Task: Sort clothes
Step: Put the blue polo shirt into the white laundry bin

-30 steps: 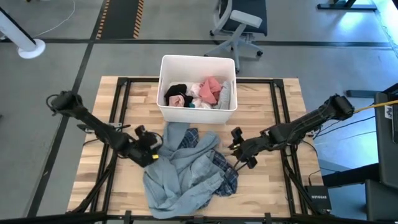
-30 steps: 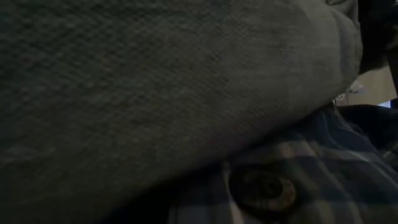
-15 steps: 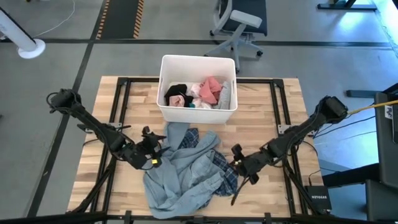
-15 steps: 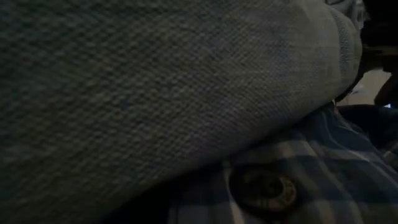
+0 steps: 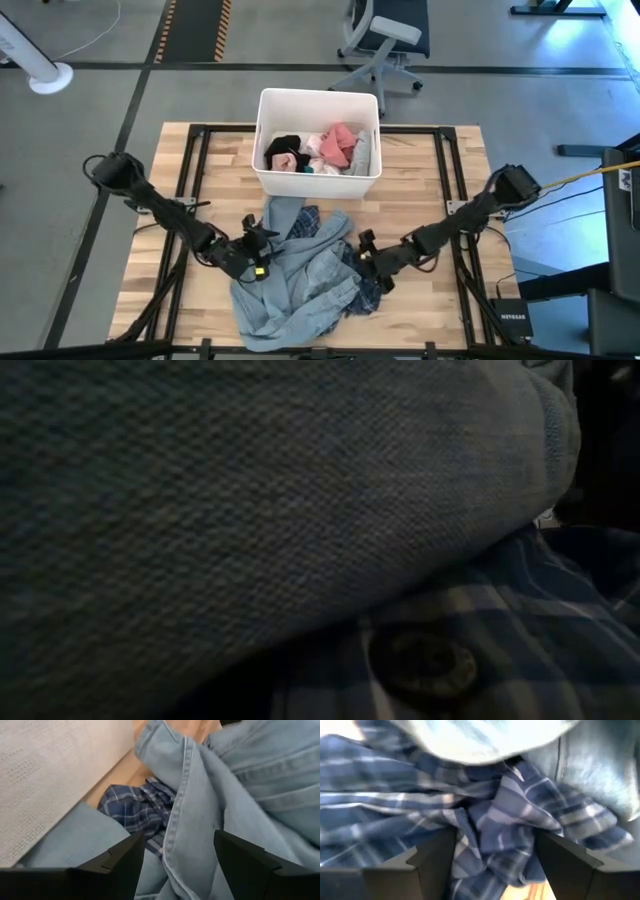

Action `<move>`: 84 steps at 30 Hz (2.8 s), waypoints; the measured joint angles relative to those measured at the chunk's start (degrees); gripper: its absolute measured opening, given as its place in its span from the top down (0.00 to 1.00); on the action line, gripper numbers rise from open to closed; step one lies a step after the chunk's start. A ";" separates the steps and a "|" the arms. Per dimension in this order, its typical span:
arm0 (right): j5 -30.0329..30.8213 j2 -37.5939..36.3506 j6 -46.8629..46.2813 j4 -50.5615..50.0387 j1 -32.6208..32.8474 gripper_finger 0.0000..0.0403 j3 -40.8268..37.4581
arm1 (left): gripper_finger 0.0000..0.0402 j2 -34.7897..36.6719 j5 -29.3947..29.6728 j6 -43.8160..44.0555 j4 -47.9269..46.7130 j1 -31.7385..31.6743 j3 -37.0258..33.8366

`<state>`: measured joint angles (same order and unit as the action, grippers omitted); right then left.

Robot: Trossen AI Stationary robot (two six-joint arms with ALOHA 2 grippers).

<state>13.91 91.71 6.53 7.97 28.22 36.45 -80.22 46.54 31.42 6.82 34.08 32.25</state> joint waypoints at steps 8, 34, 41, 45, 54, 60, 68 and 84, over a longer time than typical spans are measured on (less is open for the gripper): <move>0.84 8.41 5.21 9.37 -1.65 0.32 0.09 | 0.42 -2.95 -0.49 1.73 0.60 -2.15 -0.01; 9.61 -17.19 17.94 -9.47 7.39 0.94 -0.07 | 0.42 -8.18 -0.73 11.96 -9.92 -3.01 0.00; 13.61 -27.63 19.66 -14.60 9.38 0.94 0.81 | 0.42 -8.16 -0.35 19.83 -18.18 -1.57 0.09; 15.49 -30.82 21.32 -17.38 9.25 0.94 4.42 | 0.42 -8.16 -0.27 23.27 -21.65 -0.71 0.09; 27.45 -31.44 31.24 -27.59 9.28 0.94 22.17 | 0.42 -8.18 -0.28 25.65 -24.03 0.24 0.07; 38.59 -31.07 42.48 -27.61 9.22 0.93 34.03 | 0.42 -8.31 -0.32 26.70 -24.16 0.40 0.00; 40.47 -31.07 55.24 -26.49 1.18 0.93 45.85 | 0.42 -8.36 0.10 26.88 -24.09 0.50 -0.02; 13.69 -22.46 75.04 4.94 -23.54 0.93 60.27 | 0.42 -8.40 0.60 26.80 -23.94 0.53 -0.04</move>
<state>27.61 69.25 81.57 12.91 4.68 96.72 -88.62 47.14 58.23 -17.12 34.61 32.21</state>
